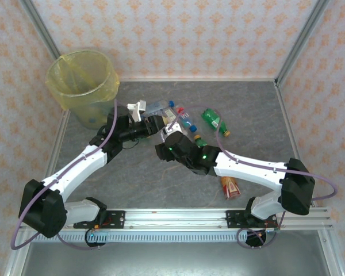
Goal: Put the plastic bottles in the bin
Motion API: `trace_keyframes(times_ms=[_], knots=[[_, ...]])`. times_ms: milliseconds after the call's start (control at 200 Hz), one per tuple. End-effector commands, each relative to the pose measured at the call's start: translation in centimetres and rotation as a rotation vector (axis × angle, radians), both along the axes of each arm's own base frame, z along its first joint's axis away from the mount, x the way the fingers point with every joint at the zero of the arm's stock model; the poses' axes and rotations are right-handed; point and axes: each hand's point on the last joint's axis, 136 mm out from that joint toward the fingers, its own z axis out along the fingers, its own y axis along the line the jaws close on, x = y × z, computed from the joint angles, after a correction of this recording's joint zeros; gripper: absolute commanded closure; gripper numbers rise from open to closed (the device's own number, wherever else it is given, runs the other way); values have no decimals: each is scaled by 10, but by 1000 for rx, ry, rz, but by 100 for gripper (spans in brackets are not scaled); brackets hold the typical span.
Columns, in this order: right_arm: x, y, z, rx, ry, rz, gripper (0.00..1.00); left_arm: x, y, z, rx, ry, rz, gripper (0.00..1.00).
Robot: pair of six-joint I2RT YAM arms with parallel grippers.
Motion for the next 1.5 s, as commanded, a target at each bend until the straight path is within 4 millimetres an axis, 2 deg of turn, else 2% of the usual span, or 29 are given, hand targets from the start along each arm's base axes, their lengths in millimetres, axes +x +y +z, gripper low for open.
trace_keyframes(times_ms=[0,110,210,390,611,801,971,1016,1186,1396,1497], knots=[[6,-5,20,33,-48,-47,30,3,2,28,8,-76,16,48],[9,-13,34,64,-76,-89,13,10,10,39,27,-93,57,48],[11,-20,48,100,-106,-120,0,18,23,52,36,-111,113,49],[12,-35,72,162,-153,-176,0,39,66,81,47,-156,248,49],[11,-49,97,228,-200,-212,0,59,145,123,64,-207,465,50],[10,-52,102,252,-208,-216,0,70,211,161,43,-251,663,51],[9,-52,99,249,-202,-215,0,76,271,185,30,-262,861,51],[7,-56,108,274,-211,-217,0,78,282,190,27,-264,900,52],[5,-58,107,281,-207,-216,0,85,319,206,62,-279,1034,51],[5,-59,106,277,-214,-211,0,91,359,221,265,-293,1195,51],[5,-57,108,275,-222,-200,0,94,377,219,378,-273,1265,51]])
